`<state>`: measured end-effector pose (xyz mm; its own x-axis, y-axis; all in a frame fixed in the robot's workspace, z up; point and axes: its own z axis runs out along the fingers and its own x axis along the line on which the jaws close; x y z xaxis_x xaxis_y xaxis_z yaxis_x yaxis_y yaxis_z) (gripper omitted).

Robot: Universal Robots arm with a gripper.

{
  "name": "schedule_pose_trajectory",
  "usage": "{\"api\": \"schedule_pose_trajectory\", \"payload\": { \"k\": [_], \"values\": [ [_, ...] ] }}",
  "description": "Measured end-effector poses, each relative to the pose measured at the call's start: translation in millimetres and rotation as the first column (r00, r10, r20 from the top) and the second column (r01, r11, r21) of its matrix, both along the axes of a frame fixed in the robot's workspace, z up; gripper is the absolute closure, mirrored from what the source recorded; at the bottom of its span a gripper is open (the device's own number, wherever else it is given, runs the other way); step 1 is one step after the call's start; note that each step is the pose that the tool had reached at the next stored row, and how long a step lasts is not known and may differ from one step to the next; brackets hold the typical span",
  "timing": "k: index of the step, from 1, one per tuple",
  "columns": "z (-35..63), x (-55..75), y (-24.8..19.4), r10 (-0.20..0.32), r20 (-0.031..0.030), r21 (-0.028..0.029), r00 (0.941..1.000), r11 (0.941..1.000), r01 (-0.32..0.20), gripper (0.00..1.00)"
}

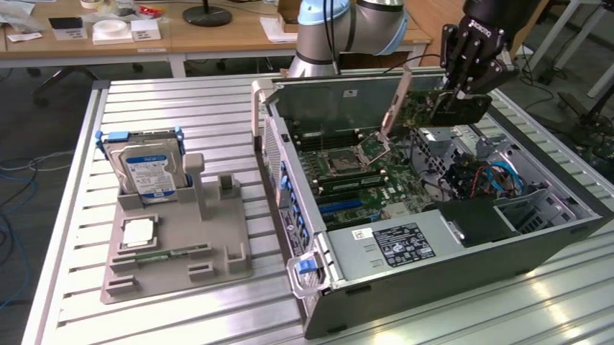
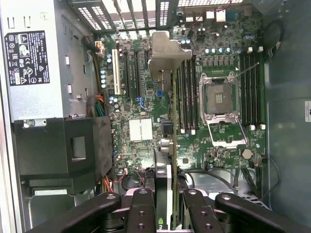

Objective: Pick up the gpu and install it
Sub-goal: 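Insert the gpu into the slot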

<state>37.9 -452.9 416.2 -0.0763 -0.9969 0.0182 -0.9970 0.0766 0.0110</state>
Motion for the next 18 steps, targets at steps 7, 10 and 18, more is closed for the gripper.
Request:
{"api": "schedule_pose_trajectory", "payload": {
  "k": [7,10,18],
  "values": [
    [0.0,0.0,0.0,0.000,0.0000,0.0000,1.0000,1.0000,0.000,0.73],
    [0.0,0.0,0.0,0.002,0.0000,0.0000,1.0000,1.0000,-0.002,0.73],
    [-0.3,-0.4,0.0,0.036,0.0017,0.0000,0.9993,0.9993,-0.036,0.73]
  ]
}}
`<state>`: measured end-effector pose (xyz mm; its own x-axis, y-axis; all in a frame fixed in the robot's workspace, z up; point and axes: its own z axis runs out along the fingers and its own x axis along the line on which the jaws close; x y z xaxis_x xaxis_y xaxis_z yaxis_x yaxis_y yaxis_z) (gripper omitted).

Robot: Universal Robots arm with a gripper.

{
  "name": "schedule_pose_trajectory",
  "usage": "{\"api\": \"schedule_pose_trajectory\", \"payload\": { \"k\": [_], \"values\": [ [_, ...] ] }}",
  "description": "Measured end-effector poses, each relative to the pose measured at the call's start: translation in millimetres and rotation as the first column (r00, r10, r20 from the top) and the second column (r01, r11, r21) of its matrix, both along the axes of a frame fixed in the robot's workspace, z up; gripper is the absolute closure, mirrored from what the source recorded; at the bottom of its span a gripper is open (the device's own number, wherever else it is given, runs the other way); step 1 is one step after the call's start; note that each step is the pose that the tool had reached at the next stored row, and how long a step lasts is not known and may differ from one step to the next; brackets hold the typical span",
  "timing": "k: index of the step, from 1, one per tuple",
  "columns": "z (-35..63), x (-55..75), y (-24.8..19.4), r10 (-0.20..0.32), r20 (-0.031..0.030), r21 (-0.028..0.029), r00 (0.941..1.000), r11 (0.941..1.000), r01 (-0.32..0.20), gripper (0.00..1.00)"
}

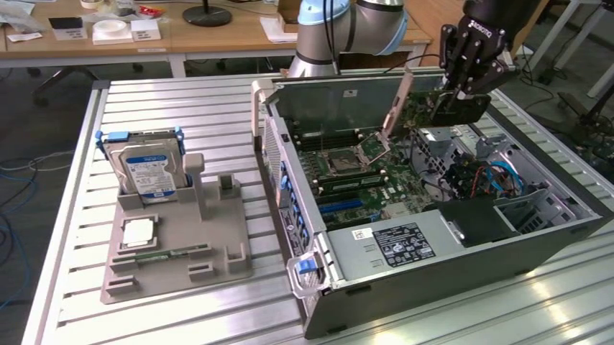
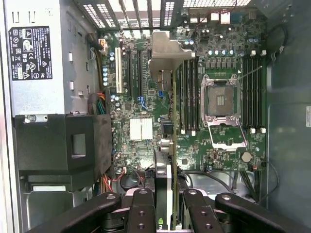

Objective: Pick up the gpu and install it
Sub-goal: 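Insert the gpu into the slot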

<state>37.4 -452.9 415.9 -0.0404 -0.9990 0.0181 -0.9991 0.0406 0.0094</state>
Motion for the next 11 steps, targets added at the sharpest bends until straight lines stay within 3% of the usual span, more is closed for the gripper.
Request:
{"api": "schedule_pose_trajectory", "payload": {
  "k": [3,5,11],
  "values": [
    [-2.1,-2.1,0.0,0.002,0.0221,-0.0001,0.9998,1.0000,-0.002,0.73],
    [-4.3,-4.4,0.1,0.002,0.0327,-0.0002,0.9995,1.0000,-0.002,0.73],
    [-13.6,-9.7,0.1,0.003,0.0343,-0.0001,0.9994,1.0000,-0.003,0.73]
  ]
}}
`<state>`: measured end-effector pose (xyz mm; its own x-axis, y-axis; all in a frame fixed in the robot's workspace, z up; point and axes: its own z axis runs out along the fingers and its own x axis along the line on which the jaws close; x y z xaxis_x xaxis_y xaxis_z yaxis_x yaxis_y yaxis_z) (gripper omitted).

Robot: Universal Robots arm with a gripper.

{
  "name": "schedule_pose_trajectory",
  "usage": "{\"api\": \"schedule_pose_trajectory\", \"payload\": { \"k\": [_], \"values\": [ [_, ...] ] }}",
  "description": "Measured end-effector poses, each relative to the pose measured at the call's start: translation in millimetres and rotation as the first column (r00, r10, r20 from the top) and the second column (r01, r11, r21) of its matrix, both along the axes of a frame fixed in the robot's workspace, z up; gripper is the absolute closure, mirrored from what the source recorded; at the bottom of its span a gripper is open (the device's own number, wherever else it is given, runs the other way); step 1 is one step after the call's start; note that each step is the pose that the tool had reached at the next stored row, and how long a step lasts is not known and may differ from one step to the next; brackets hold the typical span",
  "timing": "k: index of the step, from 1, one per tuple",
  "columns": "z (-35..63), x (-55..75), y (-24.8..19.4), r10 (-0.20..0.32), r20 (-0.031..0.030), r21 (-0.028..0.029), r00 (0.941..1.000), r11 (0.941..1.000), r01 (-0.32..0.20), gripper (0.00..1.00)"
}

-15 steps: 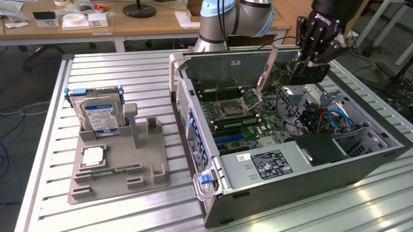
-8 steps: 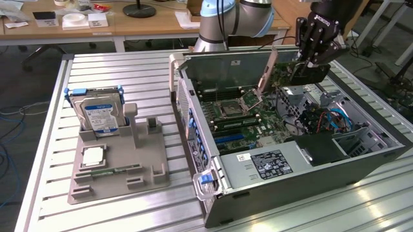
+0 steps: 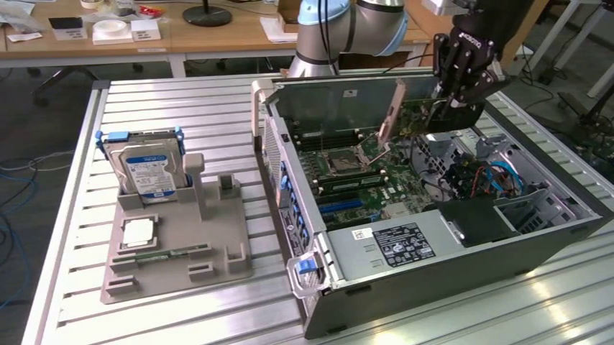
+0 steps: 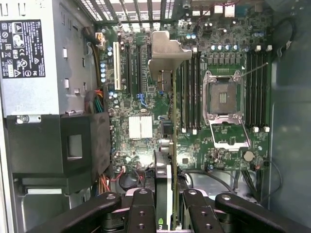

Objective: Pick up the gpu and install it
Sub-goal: 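Insert the gpu into the slot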

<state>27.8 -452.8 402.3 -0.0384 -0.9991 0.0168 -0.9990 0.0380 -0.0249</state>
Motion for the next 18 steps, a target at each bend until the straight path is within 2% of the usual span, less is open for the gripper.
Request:
{"api": "schedule_pose_trajectory", "payload": {
  "k": [8,13,18],
  "values": [
    [-0.8,-0.2,0.0,0.000,0.0000,0.0000,1.0000,1.0000,0.000,0.73],
    [-1.6,-4.6,0.8,0.000,0.0000,0.0001,1.0000,1.0000,0.000,0.73],
    [-9.0,-7.7,1.1,0.000,0.0000,-0.0002,1.0000,1.0000,0.000,0.73]
  ]
}}
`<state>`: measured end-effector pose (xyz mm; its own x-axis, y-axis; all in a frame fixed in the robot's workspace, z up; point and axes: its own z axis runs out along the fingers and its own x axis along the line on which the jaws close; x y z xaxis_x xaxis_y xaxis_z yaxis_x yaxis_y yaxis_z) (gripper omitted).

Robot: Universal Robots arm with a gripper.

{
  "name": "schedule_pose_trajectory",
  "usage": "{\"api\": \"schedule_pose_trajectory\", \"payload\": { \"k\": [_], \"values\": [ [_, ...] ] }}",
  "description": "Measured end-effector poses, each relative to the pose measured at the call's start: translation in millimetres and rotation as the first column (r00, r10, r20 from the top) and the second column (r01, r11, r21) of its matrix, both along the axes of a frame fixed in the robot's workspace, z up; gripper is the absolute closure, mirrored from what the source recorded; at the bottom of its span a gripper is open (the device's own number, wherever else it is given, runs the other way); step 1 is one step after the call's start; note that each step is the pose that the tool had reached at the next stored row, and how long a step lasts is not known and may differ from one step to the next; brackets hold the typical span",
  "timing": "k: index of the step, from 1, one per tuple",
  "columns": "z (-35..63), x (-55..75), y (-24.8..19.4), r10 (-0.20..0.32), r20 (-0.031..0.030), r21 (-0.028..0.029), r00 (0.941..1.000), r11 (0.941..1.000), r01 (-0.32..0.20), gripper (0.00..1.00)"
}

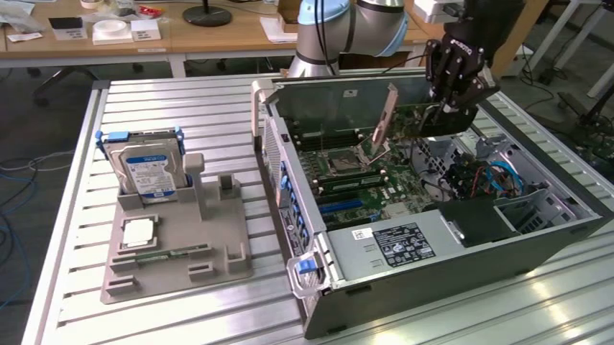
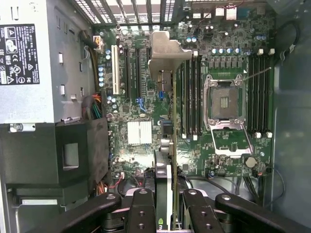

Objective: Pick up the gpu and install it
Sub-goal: 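Insert the gpu into the slot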

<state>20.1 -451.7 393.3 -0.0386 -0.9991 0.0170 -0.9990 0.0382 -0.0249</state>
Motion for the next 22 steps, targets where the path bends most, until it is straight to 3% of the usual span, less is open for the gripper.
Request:
{"api": "schedule_pose_trajectory", "payload": {
  "k": [22],
  "values": [
    [-5.1,-1.1,0.1,0.000,-0.0003,-0.0006,1.0000,1.0000,0.000,0.73]
  ]
}}
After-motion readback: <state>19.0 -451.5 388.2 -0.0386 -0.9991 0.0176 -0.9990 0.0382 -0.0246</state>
